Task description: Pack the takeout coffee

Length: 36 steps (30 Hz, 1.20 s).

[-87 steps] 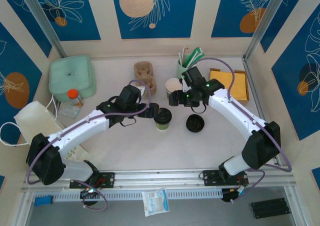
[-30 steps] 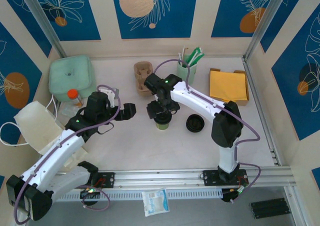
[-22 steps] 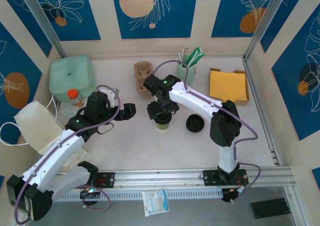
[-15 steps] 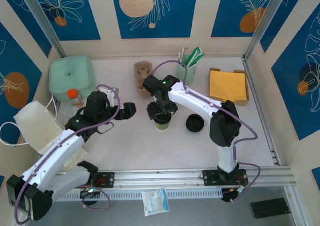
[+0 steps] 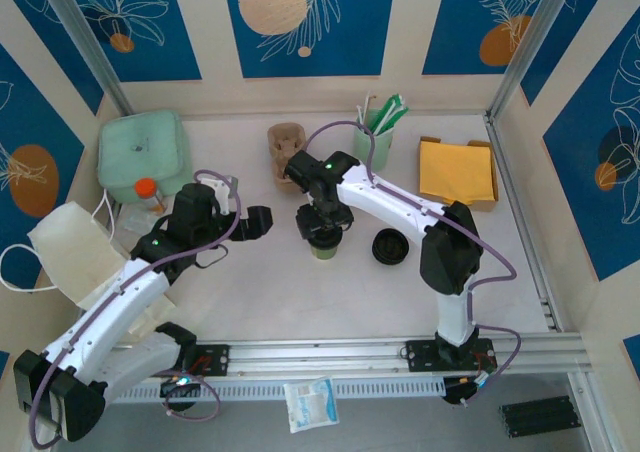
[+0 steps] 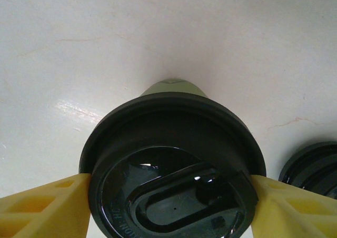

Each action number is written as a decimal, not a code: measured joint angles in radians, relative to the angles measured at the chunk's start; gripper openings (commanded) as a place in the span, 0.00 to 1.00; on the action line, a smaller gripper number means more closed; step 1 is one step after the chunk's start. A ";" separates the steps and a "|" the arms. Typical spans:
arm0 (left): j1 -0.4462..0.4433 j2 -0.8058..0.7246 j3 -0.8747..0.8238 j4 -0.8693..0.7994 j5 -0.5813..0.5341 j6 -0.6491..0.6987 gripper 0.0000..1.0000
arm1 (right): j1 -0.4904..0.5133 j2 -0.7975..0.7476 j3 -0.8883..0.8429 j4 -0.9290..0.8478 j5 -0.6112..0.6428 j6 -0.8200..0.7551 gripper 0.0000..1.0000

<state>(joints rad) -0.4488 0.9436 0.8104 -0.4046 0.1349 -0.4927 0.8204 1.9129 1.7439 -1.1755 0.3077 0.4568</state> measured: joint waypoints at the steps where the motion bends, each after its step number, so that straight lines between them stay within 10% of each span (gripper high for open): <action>1: 0.000 0.000 0.000 0.000 0.005 0.000 0.99 | -0.003 -0.010 -0.001 0.001 0.000 0.000 0.72; 36: 0.000 0.075 0.052 0.000 0.087 0.000 1.00 | -0.448 -0.141 -0.078 0.064 0.000 -0.047 0.72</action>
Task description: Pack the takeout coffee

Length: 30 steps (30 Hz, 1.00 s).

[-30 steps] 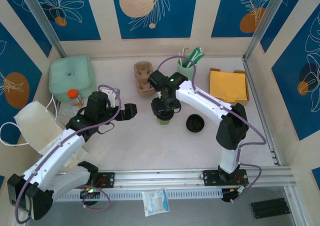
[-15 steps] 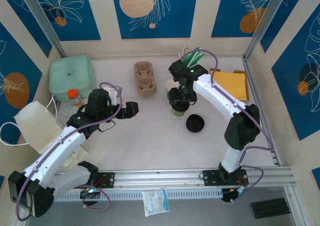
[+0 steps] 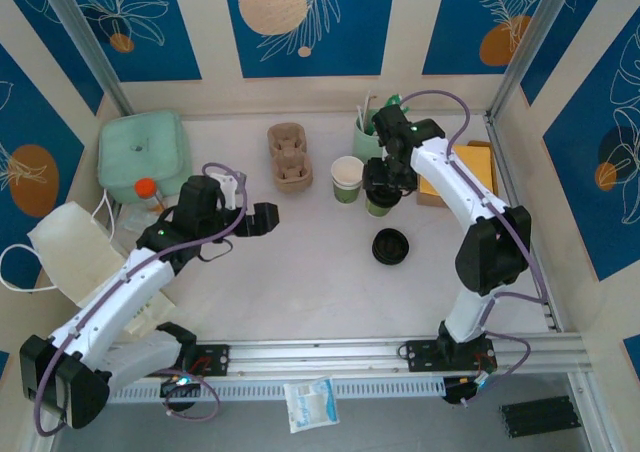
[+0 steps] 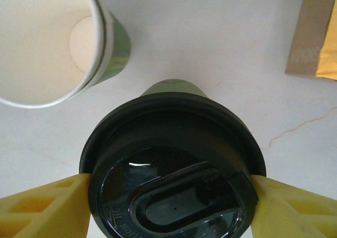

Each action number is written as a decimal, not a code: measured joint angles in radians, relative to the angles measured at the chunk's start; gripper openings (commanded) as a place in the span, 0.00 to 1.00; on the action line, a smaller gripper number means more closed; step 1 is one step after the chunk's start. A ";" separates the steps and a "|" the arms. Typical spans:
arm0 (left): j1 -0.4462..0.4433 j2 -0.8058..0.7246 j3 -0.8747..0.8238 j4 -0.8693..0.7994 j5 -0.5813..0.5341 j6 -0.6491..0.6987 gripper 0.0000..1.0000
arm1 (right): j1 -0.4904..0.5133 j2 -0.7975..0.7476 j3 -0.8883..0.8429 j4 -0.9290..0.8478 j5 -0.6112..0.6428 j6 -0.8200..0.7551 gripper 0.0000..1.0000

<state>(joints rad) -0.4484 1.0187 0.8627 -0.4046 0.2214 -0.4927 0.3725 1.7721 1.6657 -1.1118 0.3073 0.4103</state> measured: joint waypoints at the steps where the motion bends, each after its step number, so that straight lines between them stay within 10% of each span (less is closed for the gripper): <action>1: 0.000 0.000 0.000 0.000 0.000 0.000 1.00 | -0.006 0.009 0.000 0.001 0.000 -0.002 0.72; 30: 0.000 0.009 0.009 -0.004 0.007 -0.004 0.99 | -0.030 0.089 -0.025 0.034 -0.019 -0.023 1.00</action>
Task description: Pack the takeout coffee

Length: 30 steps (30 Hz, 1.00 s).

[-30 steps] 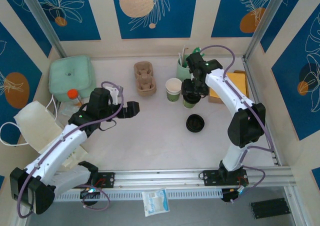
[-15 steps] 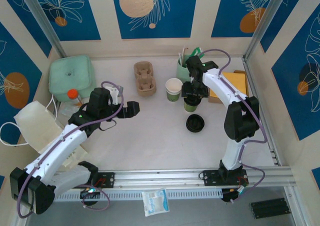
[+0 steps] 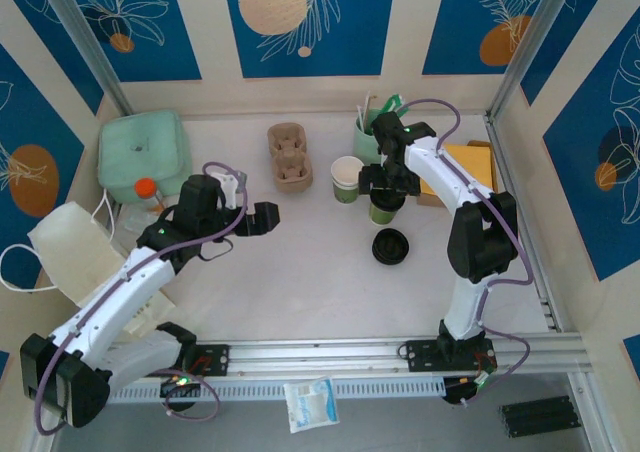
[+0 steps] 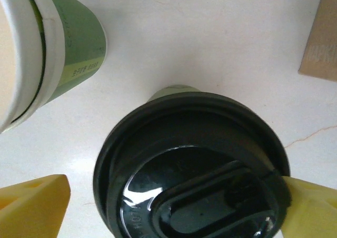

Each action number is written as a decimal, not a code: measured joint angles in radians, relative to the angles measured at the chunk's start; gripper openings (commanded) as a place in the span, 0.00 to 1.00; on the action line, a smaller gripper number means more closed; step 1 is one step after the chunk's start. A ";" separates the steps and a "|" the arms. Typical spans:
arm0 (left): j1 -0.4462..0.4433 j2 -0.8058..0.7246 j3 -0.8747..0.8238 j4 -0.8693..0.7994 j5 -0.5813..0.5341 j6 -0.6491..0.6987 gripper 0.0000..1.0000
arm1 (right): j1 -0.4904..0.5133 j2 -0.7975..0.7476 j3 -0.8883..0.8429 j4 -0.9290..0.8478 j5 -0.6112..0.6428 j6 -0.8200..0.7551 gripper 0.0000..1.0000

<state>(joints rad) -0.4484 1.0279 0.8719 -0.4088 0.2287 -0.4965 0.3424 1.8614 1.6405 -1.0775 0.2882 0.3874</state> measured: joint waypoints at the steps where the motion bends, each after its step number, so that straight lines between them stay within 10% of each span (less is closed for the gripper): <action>1: 0.000 0.002 0.004 -0.001 0.000 0.000 0.99 | -0.002 0.000 0.000 0.000 -0.001 0.001 0.99; 30: 0.000 0.014 0.160 -0.126 -0.023 0.031 0.99 | 0.035 -0.158 0.063 -0.015 -0.065 0.006 1.00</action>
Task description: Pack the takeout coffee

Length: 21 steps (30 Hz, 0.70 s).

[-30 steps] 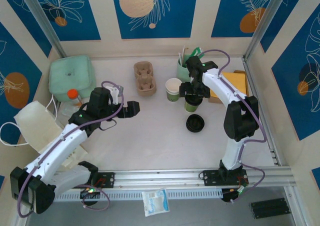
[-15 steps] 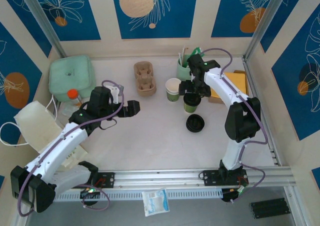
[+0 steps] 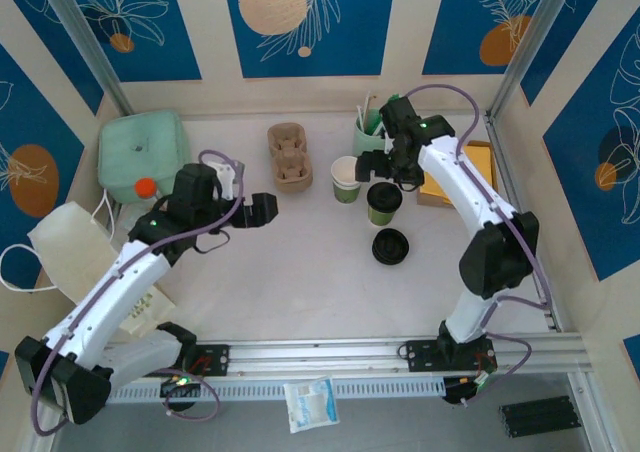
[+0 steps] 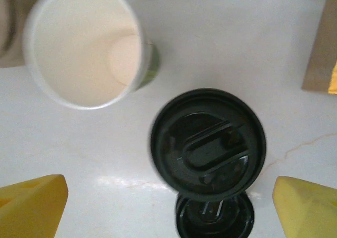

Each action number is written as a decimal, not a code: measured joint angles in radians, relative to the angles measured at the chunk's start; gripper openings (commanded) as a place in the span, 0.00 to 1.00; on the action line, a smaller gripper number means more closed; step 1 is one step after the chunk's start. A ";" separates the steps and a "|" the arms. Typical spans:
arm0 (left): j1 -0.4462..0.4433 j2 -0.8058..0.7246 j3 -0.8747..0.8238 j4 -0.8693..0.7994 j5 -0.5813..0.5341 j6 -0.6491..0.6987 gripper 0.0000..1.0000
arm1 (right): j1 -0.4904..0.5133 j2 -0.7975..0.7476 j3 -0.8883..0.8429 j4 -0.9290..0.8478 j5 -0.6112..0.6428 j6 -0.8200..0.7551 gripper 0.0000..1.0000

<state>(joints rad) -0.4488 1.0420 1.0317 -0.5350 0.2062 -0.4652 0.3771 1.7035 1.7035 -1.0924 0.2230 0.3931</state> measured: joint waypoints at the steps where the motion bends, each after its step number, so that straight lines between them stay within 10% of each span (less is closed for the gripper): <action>1: 0.000 -0.002 0.032 -0.021 -0.006 0.005 0.99 | 0.019 -0.023 0.006 0.000 -0.004 0.002 0.99; 21: 0.018 -0.180 0.391 -0.488 -0.718 0.140 0.99 | 0.549 -0.261 -0.229 0.299 -0.218 0.175 0.98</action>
<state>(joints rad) -0.4309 0.8623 1.4223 -1.0225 -0.5117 -0.3252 0.9260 1.4425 1.4746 -0.7929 0.0051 0.5678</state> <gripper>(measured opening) 0.992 0.976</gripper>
